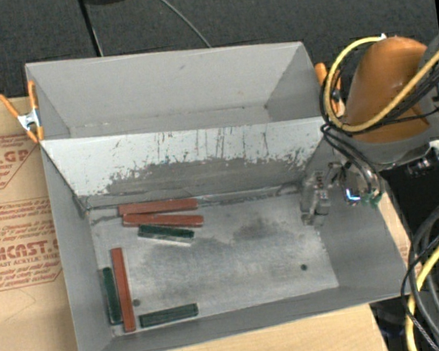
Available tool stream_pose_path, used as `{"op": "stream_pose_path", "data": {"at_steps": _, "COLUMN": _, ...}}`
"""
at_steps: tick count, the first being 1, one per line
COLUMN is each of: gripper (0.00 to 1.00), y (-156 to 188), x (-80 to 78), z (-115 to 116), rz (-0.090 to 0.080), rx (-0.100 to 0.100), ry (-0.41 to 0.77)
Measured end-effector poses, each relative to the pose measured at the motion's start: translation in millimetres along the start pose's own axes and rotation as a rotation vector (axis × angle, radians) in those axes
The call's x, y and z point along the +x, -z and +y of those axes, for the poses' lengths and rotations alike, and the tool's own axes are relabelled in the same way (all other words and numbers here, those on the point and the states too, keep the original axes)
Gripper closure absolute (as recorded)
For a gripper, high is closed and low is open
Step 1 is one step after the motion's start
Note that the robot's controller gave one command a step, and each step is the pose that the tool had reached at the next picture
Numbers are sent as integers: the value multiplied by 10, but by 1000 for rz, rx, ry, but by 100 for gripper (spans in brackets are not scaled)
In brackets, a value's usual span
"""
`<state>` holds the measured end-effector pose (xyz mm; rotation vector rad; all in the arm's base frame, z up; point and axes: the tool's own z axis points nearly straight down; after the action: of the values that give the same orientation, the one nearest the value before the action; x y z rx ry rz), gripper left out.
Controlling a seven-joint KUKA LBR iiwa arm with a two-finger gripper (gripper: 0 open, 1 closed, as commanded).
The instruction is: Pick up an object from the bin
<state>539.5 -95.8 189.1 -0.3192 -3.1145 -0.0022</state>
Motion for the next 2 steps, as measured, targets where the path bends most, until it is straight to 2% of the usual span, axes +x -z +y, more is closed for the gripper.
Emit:
{"op": "stream_pose_path", "data": {"at_steps": 1, "gripper": 100, "y": 248, "x": -80, "z": -41, "rz": -21, "rx": -1, "ry": -36}}
{"op": "stream_pose_path", "data": {"at_steps": 2, "gripper": 100, "y": 135, "x": -39, "z": -45, "rz": -18, "rx": 0, "ry": -49}}
